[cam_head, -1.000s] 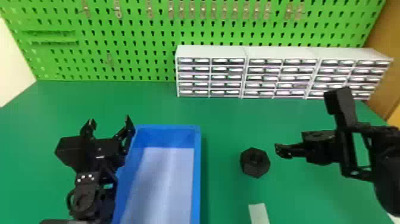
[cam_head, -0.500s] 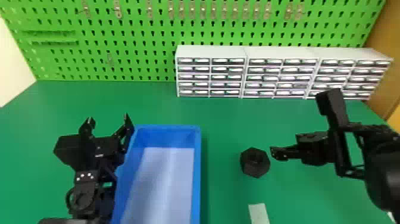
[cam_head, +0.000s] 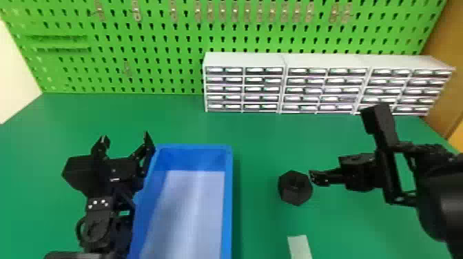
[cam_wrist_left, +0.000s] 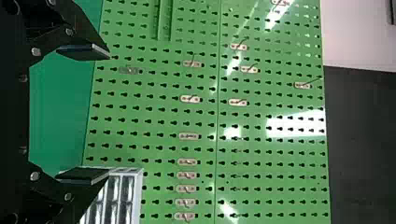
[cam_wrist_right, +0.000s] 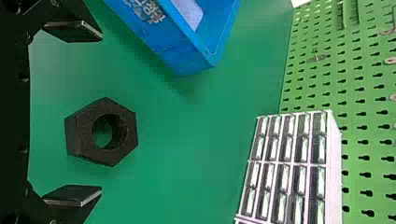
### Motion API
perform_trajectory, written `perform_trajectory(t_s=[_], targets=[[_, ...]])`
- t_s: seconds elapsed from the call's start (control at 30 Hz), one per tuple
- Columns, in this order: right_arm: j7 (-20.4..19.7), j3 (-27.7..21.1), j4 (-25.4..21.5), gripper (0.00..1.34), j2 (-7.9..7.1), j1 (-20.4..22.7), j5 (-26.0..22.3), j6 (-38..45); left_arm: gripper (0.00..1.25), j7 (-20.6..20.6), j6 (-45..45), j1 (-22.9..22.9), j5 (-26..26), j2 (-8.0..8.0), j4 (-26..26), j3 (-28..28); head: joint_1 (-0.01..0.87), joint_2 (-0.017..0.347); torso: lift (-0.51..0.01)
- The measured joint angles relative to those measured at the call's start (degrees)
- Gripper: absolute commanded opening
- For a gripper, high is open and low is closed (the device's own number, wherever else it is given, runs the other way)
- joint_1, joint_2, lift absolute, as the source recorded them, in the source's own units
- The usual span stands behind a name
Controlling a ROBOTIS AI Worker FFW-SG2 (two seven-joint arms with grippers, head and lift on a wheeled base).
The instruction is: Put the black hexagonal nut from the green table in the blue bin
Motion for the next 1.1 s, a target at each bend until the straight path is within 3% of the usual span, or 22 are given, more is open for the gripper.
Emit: perform_trajectory(t_s=[0.77,1.1], targets=[[0.5,1.0,1.1,1.19,0.09,-0.4,0.1,0.1,0.88,0.0,0.0,-0.1,-0.1,0.0,0.1,-0.1,0.657,0.057,-0.095],[1.2,3.7,3.8,1.19,-0.08,-2.0,1.3,0.5,0.88,0.0,-0.1,-0.2,-0.1,0.0,0.2,-0.1,0.657,0.057,-0.095]])
